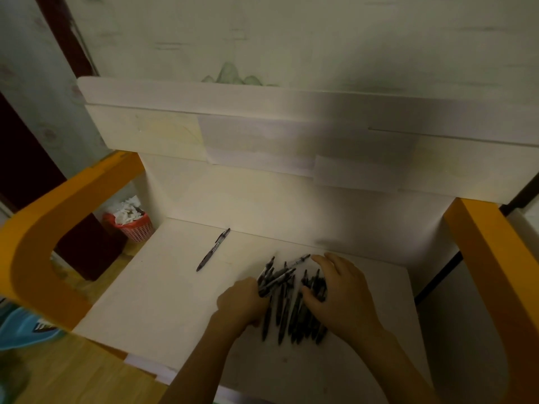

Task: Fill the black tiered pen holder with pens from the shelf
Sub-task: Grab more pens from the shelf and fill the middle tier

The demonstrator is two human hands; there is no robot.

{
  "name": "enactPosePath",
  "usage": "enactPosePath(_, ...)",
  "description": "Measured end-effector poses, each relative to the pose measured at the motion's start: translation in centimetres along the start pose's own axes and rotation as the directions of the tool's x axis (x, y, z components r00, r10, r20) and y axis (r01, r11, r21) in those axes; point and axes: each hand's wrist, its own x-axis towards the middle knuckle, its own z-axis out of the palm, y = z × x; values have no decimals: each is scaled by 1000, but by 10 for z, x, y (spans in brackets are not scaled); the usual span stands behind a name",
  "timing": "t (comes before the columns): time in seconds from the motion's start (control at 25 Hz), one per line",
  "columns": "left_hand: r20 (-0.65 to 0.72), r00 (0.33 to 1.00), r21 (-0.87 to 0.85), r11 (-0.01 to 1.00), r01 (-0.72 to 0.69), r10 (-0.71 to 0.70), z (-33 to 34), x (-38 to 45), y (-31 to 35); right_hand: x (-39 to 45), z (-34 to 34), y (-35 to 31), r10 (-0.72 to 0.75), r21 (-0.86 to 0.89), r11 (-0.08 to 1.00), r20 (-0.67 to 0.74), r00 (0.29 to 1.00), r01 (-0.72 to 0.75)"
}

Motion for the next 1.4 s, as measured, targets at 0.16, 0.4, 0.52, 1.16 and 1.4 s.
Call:
enactPosePath(0.16,-28,1000,-44,999,12,-13,-8,-4,-14,3,3,-8,-21,27,999,2,1000,21)
enactPosePath(0.4,-94,995,-140,988,-58,45,-28,-13,-17,13,-2,-23,-63,32,997,-23,998,64)
enactPosePath(0.52,-119,988,-252,960,-123,95,-39,-18,-15,17,-10,-28,-59,34,998,-37,998,61)
enactPosePath(1.16,-341,817,-578,581,-573,465,-114,-46,64,12,-119,-65,-27,-65,998,-374,927,3)
enactPosePath(1.4,-295,701,-590,453,-668,649,-118,-75,122,-36,-177,-59,57,-160,973,-525,849,-165)
